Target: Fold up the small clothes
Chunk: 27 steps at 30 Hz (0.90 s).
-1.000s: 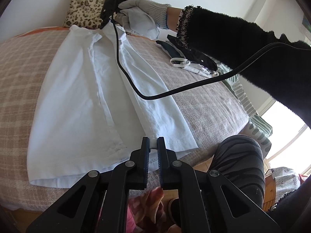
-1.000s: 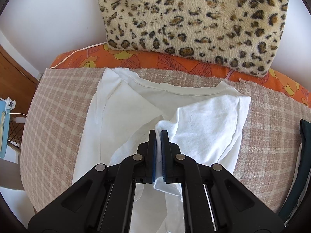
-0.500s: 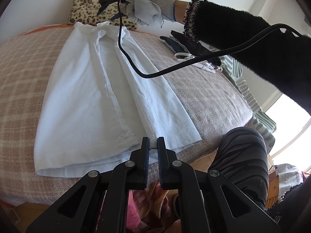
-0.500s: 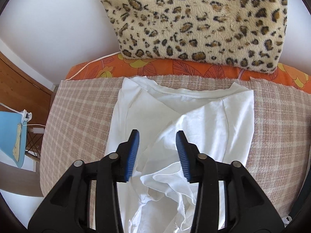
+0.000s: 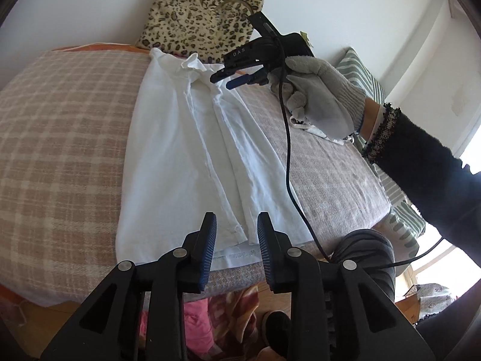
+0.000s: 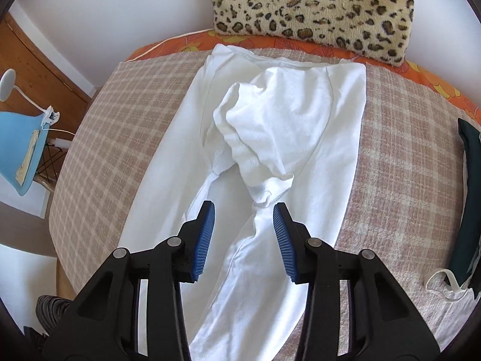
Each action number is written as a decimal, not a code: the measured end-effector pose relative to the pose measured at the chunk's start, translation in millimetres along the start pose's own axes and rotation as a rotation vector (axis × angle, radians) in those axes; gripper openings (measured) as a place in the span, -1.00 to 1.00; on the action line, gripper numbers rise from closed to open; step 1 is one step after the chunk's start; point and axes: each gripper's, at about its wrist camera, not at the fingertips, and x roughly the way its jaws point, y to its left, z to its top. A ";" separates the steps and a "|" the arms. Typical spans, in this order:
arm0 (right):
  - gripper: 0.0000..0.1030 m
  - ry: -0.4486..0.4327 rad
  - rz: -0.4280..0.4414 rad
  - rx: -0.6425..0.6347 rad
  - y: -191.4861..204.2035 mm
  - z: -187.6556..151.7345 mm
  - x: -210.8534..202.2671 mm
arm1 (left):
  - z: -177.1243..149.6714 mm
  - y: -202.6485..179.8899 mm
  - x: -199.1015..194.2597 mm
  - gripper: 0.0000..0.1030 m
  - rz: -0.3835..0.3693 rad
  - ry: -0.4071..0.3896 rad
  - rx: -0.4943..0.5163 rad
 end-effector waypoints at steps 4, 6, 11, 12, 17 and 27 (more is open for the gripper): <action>-0.17 0.050 0.013 0.040 2.1 -19.0 19.4 | 16.0 19.3 -25.4 -0.37 0.067 -0.057 -0.013; -0.17 0.047 -0.005 0.043 5.5 -23.0 22.8 | 22.3 30.1 -34.7 -0.37 0.091 -0.071 -0.035; -0.79 0.020 -0.143 0.000 16.4 -24.5 24.9 | 36.3 44.8 -48.9 -0.37 0.115 -0.099 -0.062; -0.85 0.018 -0.136 0.019 14.1 -24.0 24.2 | 39.5 45.8 -51.1 -0.37 0.118 -0.106 -0.057; -0.90 -0.022 0.061 0.155 -4.5 -26.7 13.9 | 52.0 48.0 -51.9 -0.37 0.115 -0.117 -0.033; -0.56 -0.033 0.117 0.080 8.0 -109.1 -41.0 | 58.2 56.1 -30.5 -0.14 0.069 -0.016 -0.030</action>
